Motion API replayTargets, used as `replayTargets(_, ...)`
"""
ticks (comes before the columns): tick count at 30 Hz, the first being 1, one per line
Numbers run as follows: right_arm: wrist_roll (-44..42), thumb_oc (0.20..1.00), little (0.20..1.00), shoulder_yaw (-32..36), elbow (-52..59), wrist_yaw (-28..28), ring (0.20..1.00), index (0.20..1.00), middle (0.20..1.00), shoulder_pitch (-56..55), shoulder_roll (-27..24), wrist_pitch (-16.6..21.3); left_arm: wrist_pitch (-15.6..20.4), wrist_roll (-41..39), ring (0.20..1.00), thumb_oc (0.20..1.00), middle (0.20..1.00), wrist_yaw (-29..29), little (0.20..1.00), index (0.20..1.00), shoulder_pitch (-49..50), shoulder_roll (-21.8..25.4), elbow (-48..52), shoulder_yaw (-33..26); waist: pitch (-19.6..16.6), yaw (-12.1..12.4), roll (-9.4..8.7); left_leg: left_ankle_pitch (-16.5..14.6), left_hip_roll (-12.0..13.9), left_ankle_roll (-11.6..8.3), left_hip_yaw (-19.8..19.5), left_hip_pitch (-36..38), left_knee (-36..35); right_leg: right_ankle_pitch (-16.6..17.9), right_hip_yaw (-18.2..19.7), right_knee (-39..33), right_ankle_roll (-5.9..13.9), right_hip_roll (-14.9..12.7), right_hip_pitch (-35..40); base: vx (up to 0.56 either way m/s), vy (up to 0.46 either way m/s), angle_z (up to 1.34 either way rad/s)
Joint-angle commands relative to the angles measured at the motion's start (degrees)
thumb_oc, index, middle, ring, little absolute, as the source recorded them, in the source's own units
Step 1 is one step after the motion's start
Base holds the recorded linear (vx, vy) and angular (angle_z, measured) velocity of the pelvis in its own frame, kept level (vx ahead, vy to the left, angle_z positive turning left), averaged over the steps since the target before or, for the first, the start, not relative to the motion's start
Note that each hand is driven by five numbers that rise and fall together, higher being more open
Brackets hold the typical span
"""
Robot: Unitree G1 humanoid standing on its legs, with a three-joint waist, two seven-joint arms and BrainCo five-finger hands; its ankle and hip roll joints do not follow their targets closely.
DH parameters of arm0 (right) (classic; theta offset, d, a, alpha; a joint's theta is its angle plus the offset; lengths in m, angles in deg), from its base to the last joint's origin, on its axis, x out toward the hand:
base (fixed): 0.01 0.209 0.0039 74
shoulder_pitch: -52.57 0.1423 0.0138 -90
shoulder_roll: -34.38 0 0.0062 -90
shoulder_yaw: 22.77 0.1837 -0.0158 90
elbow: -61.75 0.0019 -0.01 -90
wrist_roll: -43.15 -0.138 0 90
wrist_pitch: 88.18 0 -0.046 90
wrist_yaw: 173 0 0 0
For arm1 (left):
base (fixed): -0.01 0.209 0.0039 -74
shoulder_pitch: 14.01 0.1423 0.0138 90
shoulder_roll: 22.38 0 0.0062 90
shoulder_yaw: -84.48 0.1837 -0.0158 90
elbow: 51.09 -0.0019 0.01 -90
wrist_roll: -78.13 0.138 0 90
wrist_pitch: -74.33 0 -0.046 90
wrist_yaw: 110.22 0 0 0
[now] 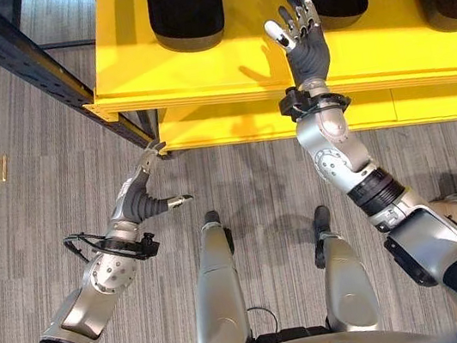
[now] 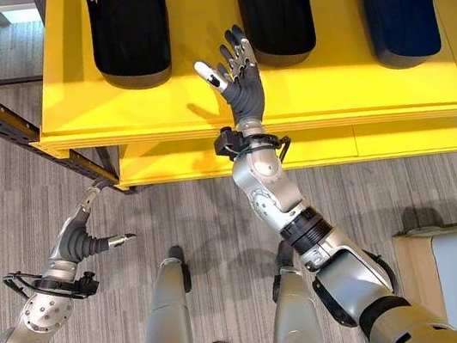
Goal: Move parts from the plastic box to the shelf.
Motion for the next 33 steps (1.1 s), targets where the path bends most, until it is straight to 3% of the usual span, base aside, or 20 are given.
replayTargets(1,3.10,1.000,1.000,1.99,5.79,2.43,1.000,1.000,1.000,-1.95,-1.40,4.46,1.45,3.80,1.000,1.000,1.000,2.99,1.000,1.000,2.33,-0.96,6.47,-1.20,-1.41,0.34,-0.12,7.30,1.07,0.81,2.63,2.37,-10.50,-4.63,2.13,9.72,-2.05,0.43,-2.30,-0.01,-0.010,-0.09)
replayTargets(9,6.53,1.000,1.000,3.11,16.68,6.65,1.000,1.000,1.000,-16.92,-6.38,5.69,3.07,12.87,1.000,1.000,1.000,6.23,1.000,1.000,1.20,0.41,11.54,-3.89,-1.32,-1.52,-1.49,7.71,1.62,0.52,2.77,2.64,-11.08,-4.04,2.30,8.61,-1.69,0.53,-2.16,-0.01,-0.006,-0.03)
replayTargets(17,8.17,1.000,1.000,6.13,20.48,8.77,1.000,1.000,1.000,-25.79,-10.44,5.78,3.17,20.98,1.000,1.000,1.000,8.98,1.000,1.000,-3.94,2.21,11.52,-2.93,-1.55,-2.91,-2.54,8.50,2.22,0.26,2.79,2.78,-11.78,-3.37,2.46,8.13,-1.40,0.64,-2.60,-0.01,-0.007,-0.05)
replayTargets(24,7.99,1.000,1.000,7.54,21.65,11.67,1.000,1.000,1.000,-31.10,-12.09,4.51,1.90,26.33,1.000,1.000,1.000,9.99,1.000,1.000,-9.42,1.59,6.87,-2.14,-1.93,-3.83,-3.27,8.30,2.73,-0.26,2.92,3.22,-11.89,-3.69,2.66,8.07,-1.33,0.95,-2.48,0.00,-0.002,-0.02)
replayTargets(33,6.48,1.000,1.000,9.15,22.54,14.37,1.000,1.000,1.000,-35.35,-12.77,3.04,-2.24,31.59,1.000,1.000,1.000,10.94,1.000,1.000,-19.23,-1.86,-4.88,1.81,-2.43,-5.13,-4.20,8.30,3.30,-0.78,3.09,3.44,-11.97,-3.74,2.84,7.84,-1.36,1.23,-2.53,0.01,-0.004,-0.06)
